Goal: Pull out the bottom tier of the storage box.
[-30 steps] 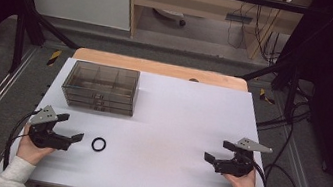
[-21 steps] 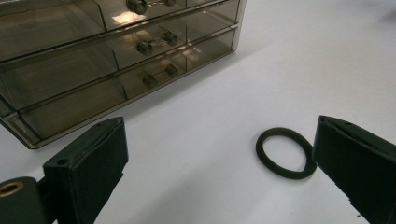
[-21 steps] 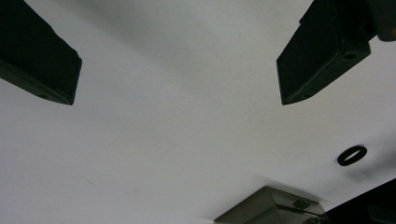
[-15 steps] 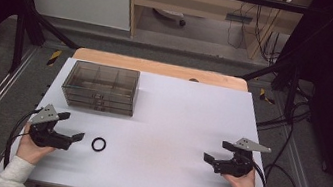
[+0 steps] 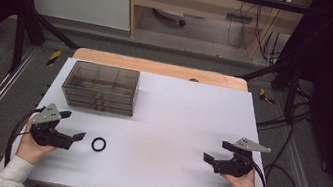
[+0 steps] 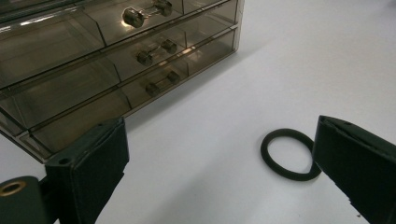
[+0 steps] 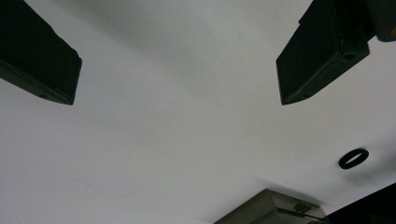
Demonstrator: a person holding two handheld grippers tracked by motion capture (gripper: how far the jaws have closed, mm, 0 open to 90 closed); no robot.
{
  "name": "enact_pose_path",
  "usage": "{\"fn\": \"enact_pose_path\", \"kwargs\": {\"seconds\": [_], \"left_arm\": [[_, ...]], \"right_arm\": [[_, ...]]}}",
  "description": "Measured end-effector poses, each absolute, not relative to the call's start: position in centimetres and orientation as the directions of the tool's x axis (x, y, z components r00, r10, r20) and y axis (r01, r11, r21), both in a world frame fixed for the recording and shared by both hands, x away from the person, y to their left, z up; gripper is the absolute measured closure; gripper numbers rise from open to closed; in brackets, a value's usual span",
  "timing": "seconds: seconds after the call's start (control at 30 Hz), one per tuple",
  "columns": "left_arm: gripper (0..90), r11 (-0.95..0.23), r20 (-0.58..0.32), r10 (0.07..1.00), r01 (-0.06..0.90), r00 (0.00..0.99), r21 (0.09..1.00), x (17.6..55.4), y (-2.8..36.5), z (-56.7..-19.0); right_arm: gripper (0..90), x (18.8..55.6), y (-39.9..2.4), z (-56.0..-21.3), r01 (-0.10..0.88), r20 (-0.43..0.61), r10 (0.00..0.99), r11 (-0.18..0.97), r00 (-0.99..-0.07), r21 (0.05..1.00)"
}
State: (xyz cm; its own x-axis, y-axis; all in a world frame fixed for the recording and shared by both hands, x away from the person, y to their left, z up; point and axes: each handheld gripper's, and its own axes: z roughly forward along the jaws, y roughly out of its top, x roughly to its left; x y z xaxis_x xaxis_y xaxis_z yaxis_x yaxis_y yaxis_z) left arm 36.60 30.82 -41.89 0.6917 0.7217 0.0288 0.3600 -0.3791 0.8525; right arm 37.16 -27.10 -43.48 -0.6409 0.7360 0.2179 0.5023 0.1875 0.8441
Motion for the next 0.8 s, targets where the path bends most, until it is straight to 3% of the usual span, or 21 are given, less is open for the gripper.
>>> {"fn": "enact_pose_path", "kwargs": {"seconds": [0.8], "left_arm": [[3.8,-0.494,0.158,0.702,0.314,0.695,0.811,37.1,30.0,-40.8]], "right_arm": [[0.6,37.2,-26.9,-43.5,0.509,0.219,0.738,0.192,-0.638,0.839]]}}
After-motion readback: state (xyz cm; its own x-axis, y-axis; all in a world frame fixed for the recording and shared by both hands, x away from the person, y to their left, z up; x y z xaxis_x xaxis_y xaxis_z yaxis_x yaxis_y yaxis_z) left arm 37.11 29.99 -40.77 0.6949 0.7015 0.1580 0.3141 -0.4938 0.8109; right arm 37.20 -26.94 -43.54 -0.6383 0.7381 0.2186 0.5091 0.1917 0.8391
